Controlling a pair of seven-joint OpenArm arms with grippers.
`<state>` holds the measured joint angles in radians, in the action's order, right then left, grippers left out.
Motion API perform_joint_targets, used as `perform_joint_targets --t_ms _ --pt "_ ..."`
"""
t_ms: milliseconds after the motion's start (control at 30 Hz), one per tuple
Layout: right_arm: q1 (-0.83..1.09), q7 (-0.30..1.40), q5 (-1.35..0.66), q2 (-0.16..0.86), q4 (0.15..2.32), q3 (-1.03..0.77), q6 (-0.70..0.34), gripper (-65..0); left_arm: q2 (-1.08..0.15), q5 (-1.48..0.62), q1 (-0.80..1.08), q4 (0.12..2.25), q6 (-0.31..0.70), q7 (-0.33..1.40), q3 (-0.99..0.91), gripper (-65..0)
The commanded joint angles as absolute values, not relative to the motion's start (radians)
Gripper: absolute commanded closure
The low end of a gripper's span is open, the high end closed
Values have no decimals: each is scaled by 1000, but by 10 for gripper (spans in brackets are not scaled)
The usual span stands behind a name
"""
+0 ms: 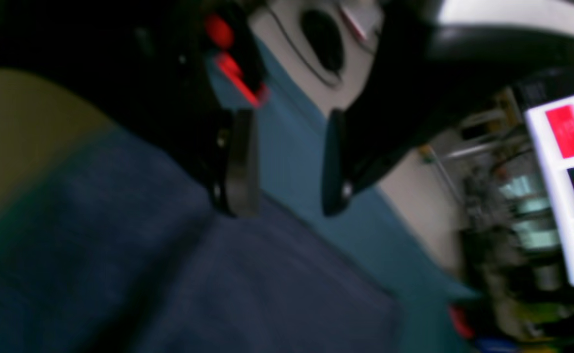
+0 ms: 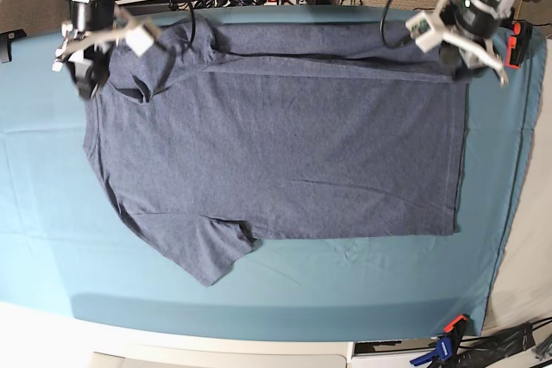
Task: Fold the T-shirt properly
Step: 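Move both grippers across the shirt to its opposite edge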
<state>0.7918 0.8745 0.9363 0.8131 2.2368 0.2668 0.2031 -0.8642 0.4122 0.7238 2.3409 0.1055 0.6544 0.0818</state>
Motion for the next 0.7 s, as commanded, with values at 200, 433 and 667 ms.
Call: perform_joint_targets --t_ms 200,433,667 --pt "552 759 720 756 2249 260 222 -185 -878 328 566 2335 51 551 74 -237" --pt "397 746 688 694 2161 260 222 -185 -878 298 443 2053 51 522 73 -237" --pt "202 720 625 694 1874 260 222 -185 -883 229 334 1934 52 515 73 -237"
